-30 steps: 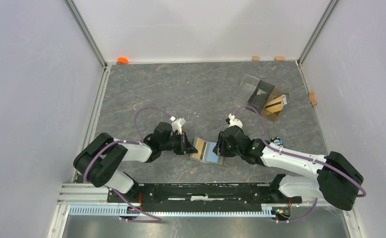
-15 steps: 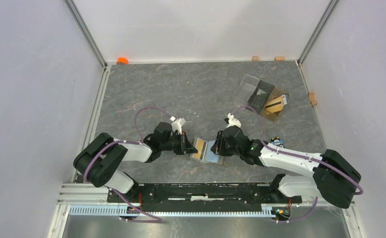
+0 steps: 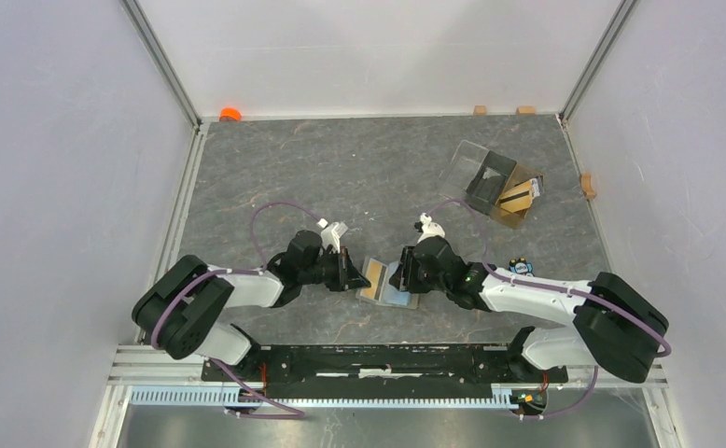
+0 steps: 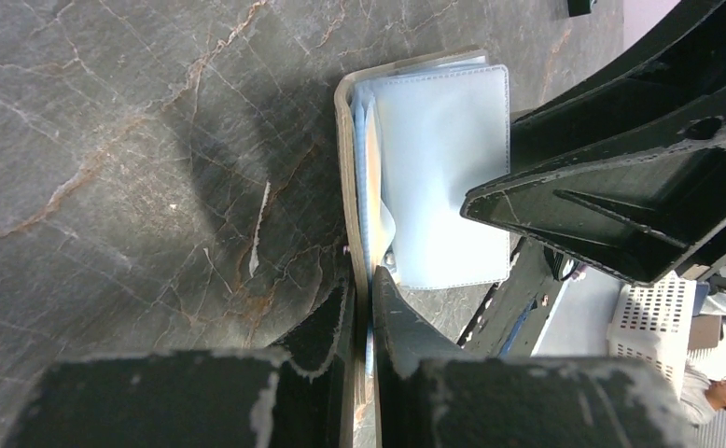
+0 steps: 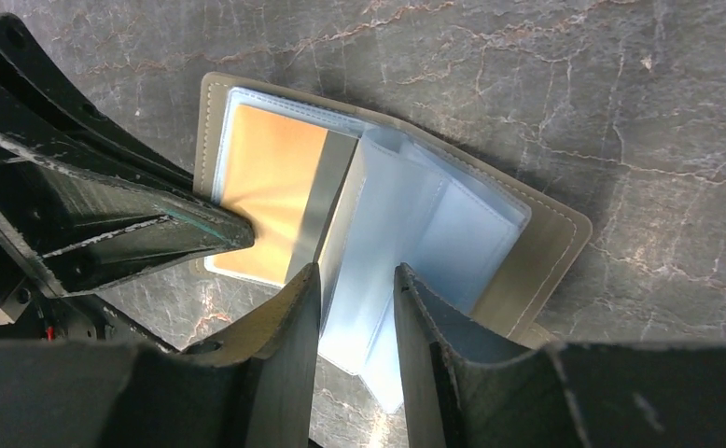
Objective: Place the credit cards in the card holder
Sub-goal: Turn over the card slot at the center of the board.
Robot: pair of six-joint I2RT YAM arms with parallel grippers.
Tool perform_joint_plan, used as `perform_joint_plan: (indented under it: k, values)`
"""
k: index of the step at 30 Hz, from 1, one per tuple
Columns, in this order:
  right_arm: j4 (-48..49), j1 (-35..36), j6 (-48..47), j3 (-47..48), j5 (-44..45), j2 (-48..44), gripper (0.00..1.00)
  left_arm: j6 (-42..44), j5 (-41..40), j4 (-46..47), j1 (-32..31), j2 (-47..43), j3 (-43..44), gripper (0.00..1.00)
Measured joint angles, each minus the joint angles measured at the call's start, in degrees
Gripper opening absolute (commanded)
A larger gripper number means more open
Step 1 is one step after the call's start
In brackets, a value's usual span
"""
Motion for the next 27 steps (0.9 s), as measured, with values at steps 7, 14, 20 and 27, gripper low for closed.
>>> perform_joint_plan:
  k: [7, 14, 20, 27]
  values:
    - [3.7, 0.0, -1.4, 0.4, -2.7, 2.1, 0.44, 0.2, -2.2, -4.0, 0.0, -4.6, -0.1, 0.36]
    - [8.3, 0.2, -3.4, 3.2, -6.3, 5.2, 0.46, 1.3, -5.4, -10.5, 0.6, -11.1, -0.1, 0.48]
    - [9.9, 0.3, -3.8, 4.4, -7.3, 6.4, 0.52, 3.0, -9.4, -16.1, 1.2, -17.2, -0.2, 0.58]
    - [9.9, 0.3, -5.0, 4.4, -6.9, 5.2, 0.59, 3.8, -9.8, -17.9, 1.4, -19.1, -0.2, 0.66]
